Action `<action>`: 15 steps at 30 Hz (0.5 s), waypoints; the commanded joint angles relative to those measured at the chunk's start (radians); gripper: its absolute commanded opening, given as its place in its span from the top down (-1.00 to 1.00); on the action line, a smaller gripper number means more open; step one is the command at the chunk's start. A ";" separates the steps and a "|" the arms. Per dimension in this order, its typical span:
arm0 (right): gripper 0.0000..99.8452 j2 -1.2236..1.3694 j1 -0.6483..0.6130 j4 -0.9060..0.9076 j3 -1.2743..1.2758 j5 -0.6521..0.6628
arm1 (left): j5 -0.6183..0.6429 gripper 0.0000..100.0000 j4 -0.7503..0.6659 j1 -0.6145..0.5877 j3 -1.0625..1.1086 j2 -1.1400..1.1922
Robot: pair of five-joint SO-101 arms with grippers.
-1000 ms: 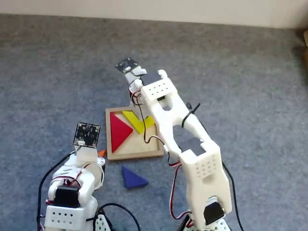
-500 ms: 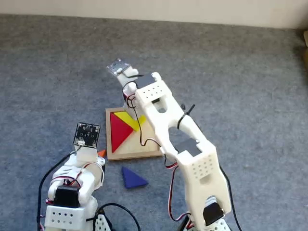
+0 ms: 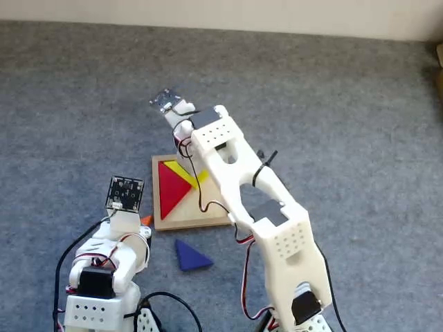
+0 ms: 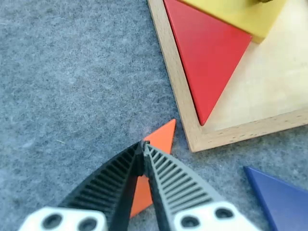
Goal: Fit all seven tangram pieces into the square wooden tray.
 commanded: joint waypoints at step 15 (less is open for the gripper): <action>0.99 -0.125 -0.013 0.081 -0.036 0.014 | 0.009 0.98 0.005 -0.002 0.021 0.001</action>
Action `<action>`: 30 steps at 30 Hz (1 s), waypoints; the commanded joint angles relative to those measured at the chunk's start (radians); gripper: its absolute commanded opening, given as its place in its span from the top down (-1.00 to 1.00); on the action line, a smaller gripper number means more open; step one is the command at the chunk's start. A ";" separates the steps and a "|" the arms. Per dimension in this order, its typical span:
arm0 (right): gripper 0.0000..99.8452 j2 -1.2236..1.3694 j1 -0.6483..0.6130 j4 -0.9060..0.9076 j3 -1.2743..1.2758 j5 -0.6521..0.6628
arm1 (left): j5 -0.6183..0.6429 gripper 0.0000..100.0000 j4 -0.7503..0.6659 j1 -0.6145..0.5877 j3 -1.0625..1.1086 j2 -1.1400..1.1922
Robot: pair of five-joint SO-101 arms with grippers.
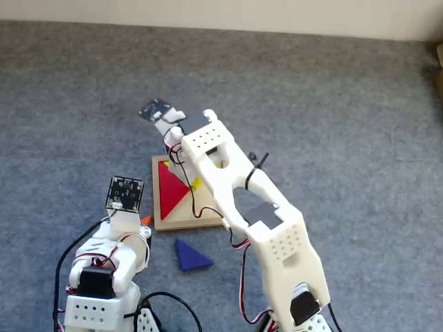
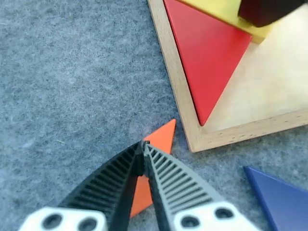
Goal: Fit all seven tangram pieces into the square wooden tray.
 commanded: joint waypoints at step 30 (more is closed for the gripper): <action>0.99 -0.217 0.053 -0.294 0.384 0.003 | 0.009 0.98 0.005 -0.002 0.021 0.001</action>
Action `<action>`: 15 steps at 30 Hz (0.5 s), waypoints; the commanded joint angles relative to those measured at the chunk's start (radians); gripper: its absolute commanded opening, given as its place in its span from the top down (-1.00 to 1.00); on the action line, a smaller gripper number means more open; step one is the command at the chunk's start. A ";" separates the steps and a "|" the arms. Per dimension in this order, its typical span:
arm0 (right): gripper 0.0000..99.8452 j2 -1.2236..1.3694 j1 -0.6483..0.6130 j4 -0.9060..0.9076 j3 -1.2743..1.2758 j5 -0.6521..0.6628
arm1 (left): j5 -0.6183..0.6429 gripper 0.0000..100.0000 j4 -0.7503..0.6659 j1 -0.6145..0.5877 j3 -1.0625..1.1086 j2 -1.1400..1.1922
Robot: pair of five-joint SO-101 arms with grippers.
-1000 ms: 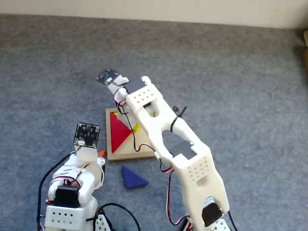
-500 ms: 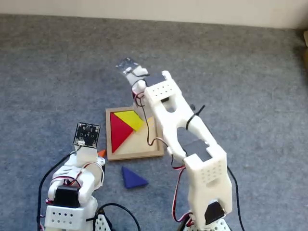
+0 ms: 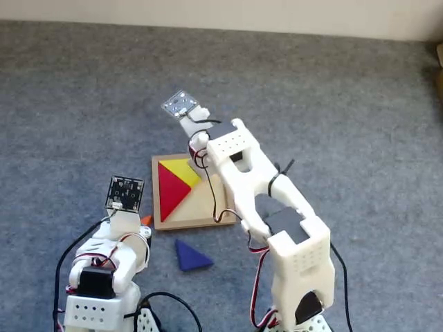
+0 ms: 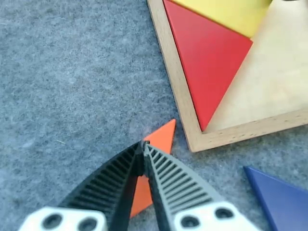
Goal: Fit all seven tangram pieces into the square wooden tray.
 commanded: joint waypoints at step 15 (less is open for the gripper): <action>0.99 -0.346 0.053 -0.196 0.237 -0.181 | 0.009 0.98 0.005 -0.002 0.021 0.001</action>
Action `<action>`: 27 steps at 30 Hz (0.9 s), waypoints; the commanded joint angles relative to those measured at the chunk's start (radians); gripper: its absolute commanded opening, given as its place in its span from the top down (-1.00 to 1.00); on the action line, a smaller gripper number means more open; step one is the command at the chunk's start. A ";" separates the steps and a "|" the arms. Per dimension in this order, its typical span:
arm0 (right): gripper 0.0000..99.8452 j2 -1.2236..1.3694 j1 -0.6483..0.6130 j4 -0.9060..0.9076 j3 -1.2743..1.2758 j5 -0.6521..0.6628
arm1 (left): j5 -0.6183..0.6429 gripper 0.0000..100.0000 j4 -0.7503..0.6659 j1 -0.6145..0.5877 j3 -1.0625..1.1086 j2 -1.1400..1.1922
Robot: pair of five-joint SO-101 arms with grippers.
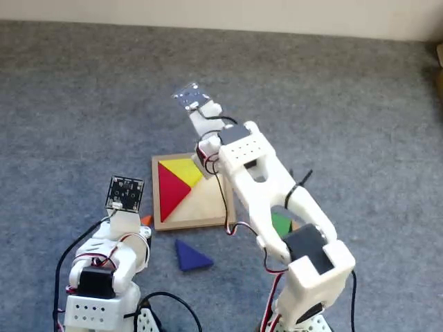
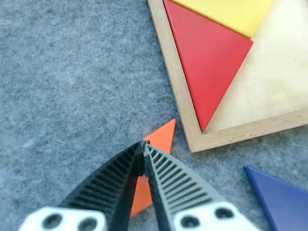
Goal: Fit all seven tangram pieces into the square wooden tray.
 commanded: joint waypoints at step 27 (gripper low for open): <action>0.36 0.156 0.079 -0.395 0.035 -0.391 | 0.009 0.98 0.005 -0.002 0.021 0.001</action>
